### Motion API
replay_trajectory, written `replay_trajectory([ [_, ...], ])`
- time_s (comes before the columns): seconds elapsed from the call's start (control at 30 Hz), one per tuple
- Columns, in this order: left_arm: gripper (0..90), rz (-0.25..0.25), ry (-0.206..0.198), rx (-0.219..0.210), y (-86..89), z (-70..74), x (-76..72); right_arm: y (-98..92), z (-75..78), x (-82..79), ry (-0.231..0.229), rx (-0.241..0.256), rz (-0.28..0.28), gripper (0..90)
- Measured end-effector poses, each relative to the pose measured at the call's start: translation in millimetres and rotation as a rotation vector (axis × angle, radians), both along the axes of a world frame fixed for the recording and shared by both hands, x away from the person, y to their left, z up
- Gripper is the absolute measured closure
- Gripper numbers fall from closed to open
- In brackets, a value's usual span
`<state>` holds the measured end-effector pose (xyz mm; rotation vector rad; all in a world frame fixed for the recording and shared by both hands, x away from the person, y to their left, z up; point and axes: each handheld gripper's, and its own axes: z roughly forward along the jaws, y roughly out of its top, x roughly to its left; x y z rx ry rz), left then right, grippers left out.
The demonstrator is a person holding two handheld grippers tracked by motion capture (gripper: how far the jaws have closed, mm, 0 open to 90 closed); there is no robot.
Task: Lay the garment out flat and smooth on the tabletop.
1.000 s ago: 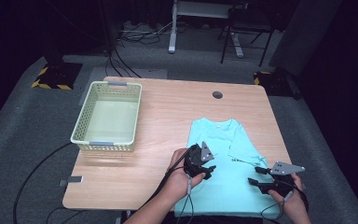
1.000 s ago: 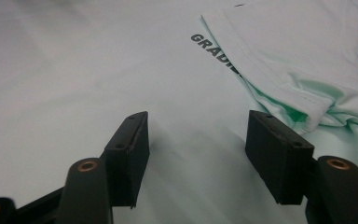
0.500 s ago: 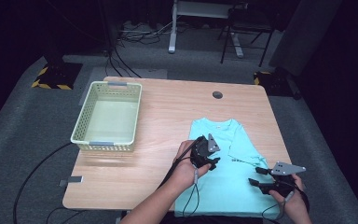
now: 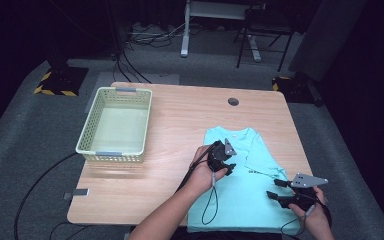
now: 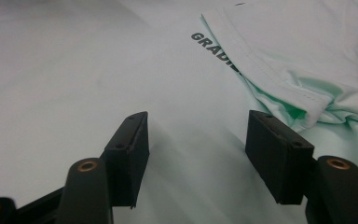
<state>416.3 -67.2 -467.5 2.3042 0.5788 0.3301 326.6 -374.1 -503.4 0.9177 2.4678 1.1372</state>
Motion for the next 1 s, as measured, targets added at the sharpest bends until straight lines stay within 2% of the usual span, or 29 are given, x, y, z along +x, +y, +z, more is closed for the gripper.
replay_trajectory([
  [0.27, 45.5, -0.003, 0.026, 0.047, -9.1, -10.4, 7.5, 0.0, 0.0, 0.0, -0.001, -0.001, 0.000, 39.8],
  [0.33, 48.8, -0.006, 0.031, 0.061, -11.9, -13.2, 8.0, 0.1, 0.0, -0.1, -0.001, -0.001, 0.000, 39.8],
  [0.43, 59.6, 0.002, 0.044, 0.110, -15.6, -17.3, 8.5, 0.1, 0.0, -0.1, -0.002, -0.001, 0.000, 39.8],
  [0.47, 60.9, 0.001, 0.045, 0.110, -15.7, -17.8, 8.4, 0.1, 0.0, -0.1, -0.001, -0.001, 0.000, 39.8],
  [0.53, 69.4, -0.011, 0.051, 0.113, -16.1, -17.5, 8.1, 0.2, 0.0, -0.2, -0.001, -0.001, 0.000, 39.8],
  [0.63, 85.8, -0.009, 0.020, 0.157, -17.8, -15.2, 5.9, 0.3, 0.0, -0.3, -0.003, -0.003, 0.000, 39.8],
  [0.73, 87.3, -0.011, 0.034, 0.116, -15.1, -11.1, 5.8, 0.3, 0.0, -0.2, -0.002, -0.003, 0.000, 39.8],
  [1.0, 87.1, 0.003, 0.026, 0.032, 1.3, 7.5, 3.8, 0.5, -0.1, -0.4, -0.004, -0.005, -0.001, 39.7],
])
